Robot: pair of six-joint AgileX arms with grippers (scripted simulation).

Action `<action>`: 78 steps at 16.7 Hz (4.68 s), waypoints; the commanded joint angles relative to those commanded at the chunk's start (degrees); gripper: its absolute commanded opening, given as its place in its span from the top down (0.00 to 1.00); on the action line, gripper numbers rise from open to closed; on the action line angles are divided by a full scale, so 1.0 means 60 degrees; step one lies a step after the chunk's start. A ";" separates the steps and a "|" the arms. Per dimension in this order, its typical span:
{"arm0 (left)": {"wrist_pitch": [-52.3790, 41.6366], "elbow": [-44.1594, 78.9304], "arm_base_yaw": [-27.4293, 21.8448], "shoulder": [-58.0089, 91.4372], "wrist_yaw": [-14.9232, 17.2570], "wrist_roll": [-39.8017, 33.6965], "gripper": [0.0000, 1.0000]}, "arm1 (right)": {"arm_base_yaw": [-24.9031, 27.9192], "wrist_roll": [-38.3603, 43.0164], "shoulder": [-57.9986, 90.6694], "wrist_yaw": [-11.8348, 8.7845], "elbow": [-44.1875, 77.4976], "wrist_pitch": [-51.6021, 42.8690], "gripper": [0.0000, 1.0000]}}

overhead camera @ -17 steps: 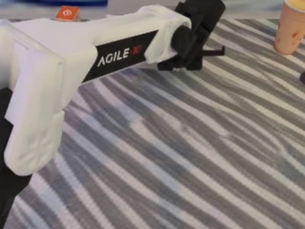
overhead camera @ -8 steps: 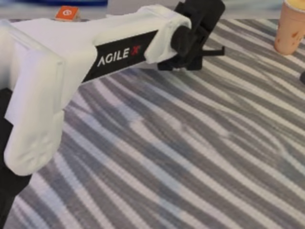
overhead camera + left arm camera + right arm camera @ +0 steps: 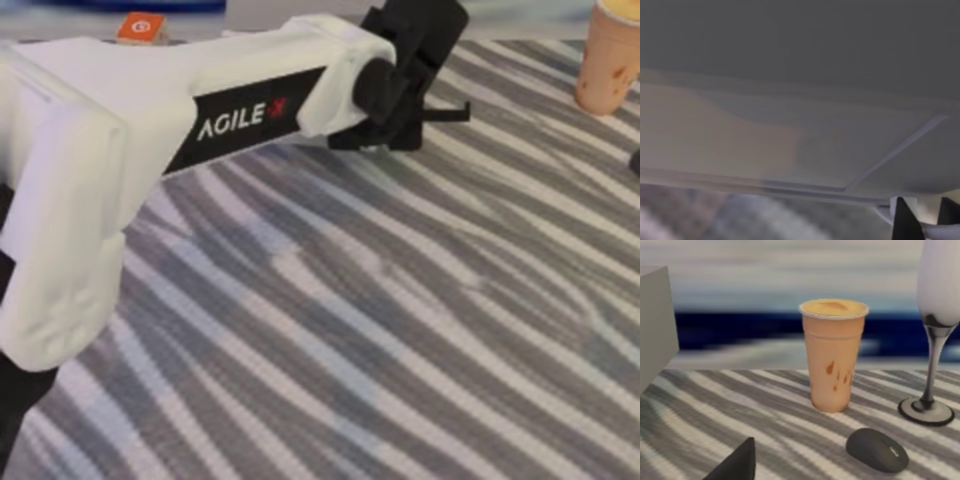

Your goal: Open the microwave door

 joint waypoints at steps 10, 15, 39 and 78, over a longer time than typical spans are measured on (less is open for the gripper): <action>0.0305 -0.0486 0.0062 -0.0288 0.0156 0.0299 1.00 | 0.0000 0.0000 0.0000 0.0000 0.0000 0.0000 0.00; 0.0305 -0.0486 0.0062 -0.0288 0.0156 0.0299 1.00 | 0.0000 0.0000 0.0000 0.0000 0.0000 0.0000 0.00; 0.0808 -0.1288 0.0121 -0.0757 0.0509 0.0809 1.00 | 0.0000 0.0000 0.0000 0.0000 0.0000 0.0000 0.00; 0.1200 -0.1933 0.0185 -0.1141 0.0832 0.1256 1.00 | 0.0000 0.0000 0.0000 0.0000 0.0000 0.0000 0.00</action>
